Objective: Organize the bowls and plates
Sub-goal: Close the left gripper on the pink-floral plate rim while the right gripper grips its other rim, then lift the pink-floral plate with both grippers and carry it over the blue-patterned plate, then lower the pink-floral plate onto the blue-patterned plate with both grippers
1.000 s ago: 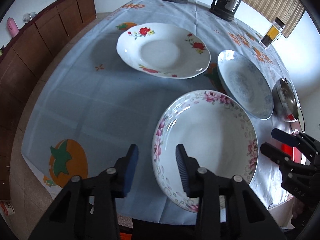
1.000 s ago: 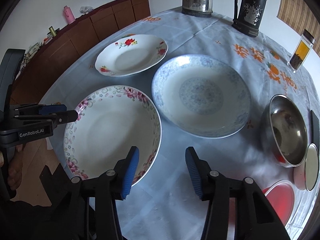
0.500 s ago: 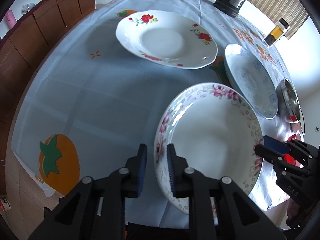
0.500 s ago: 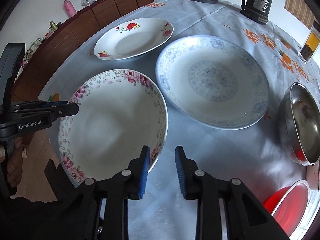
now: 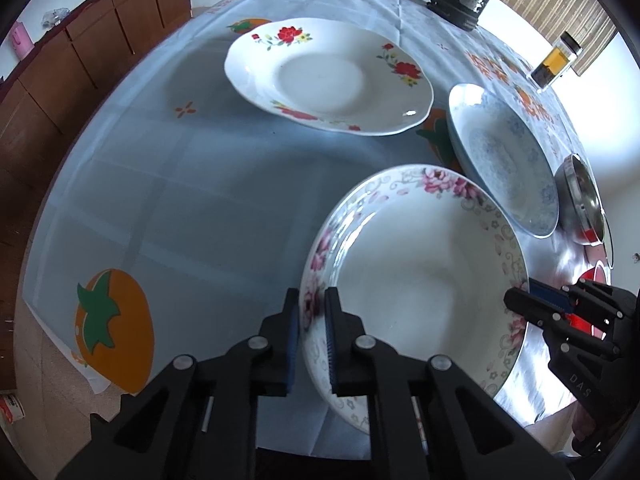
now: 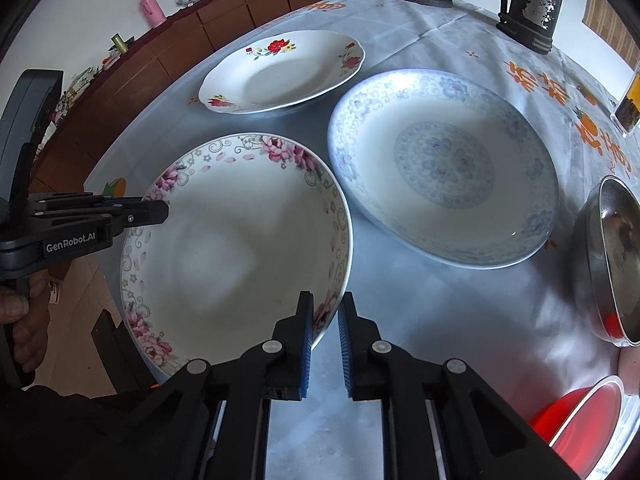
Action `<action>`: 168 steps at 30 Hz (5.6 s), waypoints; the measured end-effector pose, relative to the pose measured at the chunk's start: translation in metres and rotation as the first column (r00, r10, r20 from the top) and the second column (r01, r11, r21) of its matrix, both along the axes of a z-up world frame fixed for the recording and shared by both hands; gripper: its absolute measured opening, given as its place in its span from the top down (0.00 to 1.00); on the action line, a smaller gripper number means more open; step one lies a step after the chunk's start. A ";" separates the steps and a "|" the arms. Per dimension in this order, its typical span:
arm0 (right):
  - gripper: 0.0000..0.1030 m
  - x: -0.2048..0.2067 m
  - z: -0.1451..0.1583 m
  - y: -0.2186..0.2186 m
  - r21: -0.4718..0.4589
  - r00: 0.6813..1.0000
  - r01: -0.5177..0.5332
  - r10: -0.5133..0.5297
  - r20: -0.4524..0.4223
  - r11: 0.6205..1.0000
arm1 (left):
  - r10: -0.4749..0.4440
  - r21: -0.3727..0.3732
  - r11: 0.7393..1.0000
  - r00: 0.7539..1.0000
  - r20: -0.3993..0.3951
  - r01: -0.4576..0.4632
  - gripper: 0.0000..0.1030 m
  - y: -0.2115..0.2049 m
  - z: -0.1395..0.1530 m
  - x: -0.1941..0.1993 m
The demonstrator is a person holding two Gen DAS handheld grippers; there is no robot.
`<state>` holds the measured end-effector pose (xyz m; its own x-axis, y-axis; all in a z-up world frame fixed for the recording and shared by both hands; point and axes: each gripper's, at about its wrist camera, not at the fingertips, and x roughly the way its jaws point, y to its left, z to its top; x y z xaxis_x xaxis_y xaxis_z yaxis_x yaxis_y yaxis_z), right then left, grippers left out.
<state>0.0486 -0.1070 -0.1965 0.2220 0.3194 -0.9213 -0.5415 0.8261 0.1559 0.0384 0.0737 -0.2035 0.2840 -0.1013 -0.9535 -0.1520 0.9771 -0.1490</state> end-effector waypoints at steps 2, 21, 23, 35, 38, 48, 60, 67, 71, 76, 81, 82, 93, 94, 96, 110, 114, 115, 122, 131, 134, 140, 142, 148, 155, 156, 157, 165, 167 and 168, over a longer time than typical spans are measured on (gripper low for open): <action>0.87 0.000 0.000 0.001 -0.001 1.000 -0.003 0.003 -0.002 1.000 | 0.002 0.004 1.000 1.000 -0.006 -0.002 0.92 0.000 0.000 -0.001; 0.88 -0.003 0.017 -0.011 0.020 1.000 -0.022 0.021 0.021 1.000 | 0.025 0.046 0.999 1.000 -0.008 -0.025 0.91 -0.014 0.019 -0.008; 0.89 -0.002 0.021 -0.013 0.026 0.999 -0.020 0.019 0.031 0.999 | 0.028 0.046 0.999 1.000 -0.002 -0.028 0.91 -0.015 0.021 -0.009; 0.89 0.004 0.040 -0.025 0.056 0.997 -0.030 0.026 0.078 0.998 | 0.045 0.063 0.997 0.999 0.031 -0.047 0.91 -0.027 0.043 -0.006; 0.89 0.006 0.047 -0.031 0.071 0.996 -0.031 0.025 0.087 0.997 | 0.058 0.065 0.996 0.998 0.036 -0.060 0.91 -0.031 0.049 -0.006; 0.89 0.014 0.060 -0.047 0.100 0.994 -0.027 0.016 0.106 0.995 | 0.045 0.109 0.993 0.997 0.064 -0.052 0.91 -0.049 0.068 0.000; 0.89 0.026 0.070 -0.063 0.092 0.989 0.063 -0.075 0.130 0.994 | -0.046 0.098 0.994 0.995 0.085 0.038 0.92 -0.060 0.076 0.030; 0.89 0.029 0.068 -0.070 0.084 0.983 0.126 -0.136 0.125 0.988 | -0.098 0.080 0.993 0.992 0.083 0.091 0.92 -0.065 0.073 0.045; 0.89 0.032 0.068 -0.073 0.082 0.979 0.152 -0.162 0.125 0.985 | -0.119 0.076 0.991 0.989 0.082 0.113 0.92 -0.067 0.073 0.051; 0.89 0.037 0.065 -0.074 0.077 0.975 0.177 -0.185 0.122 0.981 | -0.147 0.080 0.987 0.986 0.073 0.141 0.92 -0.068 0.069 0.060; 0.89 0.045 0.063 -0.074 0.072 0.971 0.199 -0.207 0.121 0.977 | -0.172 0.081 0.983 0.982 0.073 0.166 0.92 -0.070 0.067 0.070; 0.89 0.047 0.063 -0.074 0.070 0.970 0.204 -0.211 0.121 0.977 | -0.175 0.082 0.982 0.982 0.075 0.169 0.92 -0.070 0.067 0.071; 0.89 0.062 0.056 -0.075 0.038 0.963 0.241 -0.244 0.115 0.970 | -0.221 0.083 0.973 0.972 0.083 0.214 0.92 -0.075 0.063 0.094; 0.89 0.063 0.055 -0.075 0.034 0.962 0.245 -0.248 0.113 0.969 | -0.224 0.082 0.973 0.971 0.082 0.217 0.92 -0.076 0.063 0.095; 0.89 0.066 0.053 -0.076 0.029 0.961 0.252 -0.254 0.112 0.967 | -0.229 0.082 0.972 0.970 0.081 0.222 0.92 -0.077 0.062 0.098; 0.89 0.088 0.041 -0.081 0.000 0.952 0.290 -0.288 0.102 0.957 | -0.257 0.064 0.965 0.964 0.063 0.253 0.92 -0.085 0.051 0.119; 0.89 0.093 0.037 -0.082 -0.007 0.951 0.295 -0.293 0.098 0.955 | -0.262 0.064 0.964 0.963 0.056 0.258 0.92 -0.087 0.048 0.124; 0.89 0.094 0.037 -0.083 -0.008 0.951 0.297 -0.294 0.097 0.955 | -0.264 0.065 0.963 0.963 0.053 0.261 0.92 -0.088 0.047 0.125; 0.89 0.099 0.031 -0.084 -0.022 0.951 0.299 -0.297 0.086 0.954 | -0.273 0.067 0.960 0.961 0.037 0.270 0.92 -0.091 0.040 0.130; 0.89 0.109 0.026 -0.083 -0.042 0.953 0.295 -0.291 0.083 0.955 | -0.277 0.071 0.959 0.961 0.024 0.275 0.92 -0.093 0.033 0.137; 0.89 0.112 0.025 -0.081 -0.047 0.954 0.292 -0.288 0.081 0.955 | -0.274 0.070 0.960 0.961 0.021 0.272 0.92 -0.092 0.032 0.139; 0.89 0.117 0.023 -0.081 -0.055 0.956 0.289 -0.285 0.075 0.956 | -0.275 0.066 0.960 0.961 0.014 0.273 0.92 -0.092 0.030 0.144; 0.89 0.119 0.022 -0.081 -0.058 0.956 0.289 -0.285 0.073 0.955 | -0.275 0.064 0.960 0.961 0.012 0.274 0.92 -0.093 0.029 0.145; 0.89 0.122 0.021 -0.080 -0.066 0.957 0.286 -0.282 0.071 0.956 | -0.275 0.064 0.960 0.961 0.006 0.274 0.92 -0.093 0.026 0.147; 0.89 0.126 0.019 -0.079 -0.072 0.958 0.282 -0.277 0.067 0.957 | -0.273 0.062 0.960 0.962 -0.003 0.273 0.92 -0.092 0.023 0.150; 0.89 0.126 0.019 -0.079 -0.073 0.959 0.281 -0.276 0.067 0.957 | -0.274 0.061 0.960 0.962 -0.003 0.273 0.92 -0.092 0.023 0.150; 0.89 0.126 0.019 -0.079 -0.073 0.959 0.281 -0.277 0.067 0.957 | -0.274 0.062 0.960 0.962 -0.004 0.273 0.92 -0.092 0.023 0.150; 0.89 0.127 0.016 -0.079 -0.076 0.959 0.280 -0.275 0.067 0.957 | -0.273 0.064 0.960 0.962 -0.013 0.273 0.92 -0.094 0.019 0.149; 0.89 0.128 0.016 -0.079 -0.077 0.960 0.278 -0.273 0.066 0.958 | -0.271 0.063 0.960 0.962 -0.016 0.272 0.92 -0.094 0.018 0.149; 0.89 0.128 0.016 -0.079 -0.078 0.960 0.277 -0.272 0.067 0.958 | -0.271 0.062 0.960 0.962 -0.016 0.272 0.92 -0.093 0.017 0.149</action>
<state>0.1771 -0.1862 -0.1807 0.3408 0.1597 -0.9265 -0.2981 0.9530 0.0546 0.1869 -0.0197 -0.1860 0.2475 -0.1129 -0.9623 0.1193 0.9892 -0.0854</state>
